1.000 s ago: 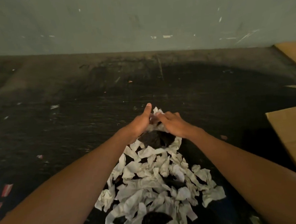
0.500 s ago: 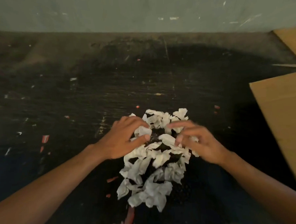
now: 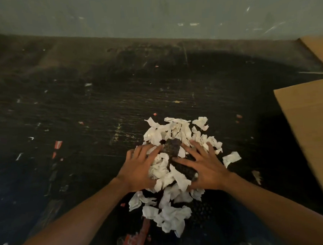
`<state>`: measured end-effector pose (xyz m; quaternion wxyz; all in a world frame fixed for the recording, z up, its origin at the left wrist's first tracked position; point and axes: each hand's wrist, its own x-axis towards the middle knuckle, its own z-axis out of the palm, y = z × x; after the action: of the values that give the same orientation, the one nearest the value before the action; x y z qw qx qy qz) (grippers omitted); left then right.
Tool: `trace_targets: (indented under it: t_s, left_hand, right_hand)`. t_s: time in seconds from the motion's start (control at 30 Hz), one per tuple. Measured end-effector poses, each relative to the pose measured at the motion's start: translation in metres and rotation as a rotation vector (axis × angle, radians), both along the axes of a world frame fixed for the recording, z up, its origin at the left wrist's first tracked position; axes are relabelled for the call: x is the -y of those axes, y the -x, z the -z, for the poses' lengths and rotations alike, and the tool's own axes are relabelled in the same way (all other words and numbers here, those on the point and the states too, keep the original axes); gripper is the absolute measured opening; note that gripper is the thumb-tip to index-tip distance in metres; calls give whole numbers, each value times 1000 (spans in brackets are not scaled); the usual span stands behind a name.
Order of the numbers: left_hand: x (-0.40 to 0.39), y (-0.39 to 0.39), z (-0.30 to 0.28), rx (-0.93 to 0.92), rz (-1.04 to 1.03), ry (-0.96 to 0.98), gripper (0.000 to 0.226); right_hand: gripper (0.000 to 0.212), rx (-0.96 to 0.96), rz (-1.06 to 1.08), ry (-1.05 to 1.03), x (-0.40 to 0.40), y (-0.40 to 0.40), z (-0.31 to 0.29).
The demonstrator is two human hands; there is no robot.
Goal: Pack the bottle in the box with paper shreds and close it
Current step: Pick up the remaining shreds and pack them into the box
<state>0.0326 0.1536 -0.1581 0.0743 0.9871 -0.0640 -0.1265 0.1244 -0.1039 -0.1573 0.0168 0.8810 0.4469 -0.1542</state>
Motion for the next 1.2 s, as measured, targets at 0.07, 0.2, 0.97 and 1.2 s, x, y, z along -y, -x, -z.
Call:
trace_targets:
  t_s: [0.07, 0.2, 0.97, 1.2]
  left_hand:
    - [3, 3, 8, 80, -40, 1, 100]
    - [7, 8, 20, 137, -105, -40, 73]
    - [30, 4, -49, 246, -678, 280, 31]
    - [49, 29, -110, 451, -681, 312, 30]
  right_hand:
    - [89, 22, 1, -65, 1, -5, 10]
    - [60, 109, -5, -283, -2, -6, 25]
    - [11, -283, 576, -864, 9, -18, -41]
    - [13, -329, 675, -997, 40, 3, -115]
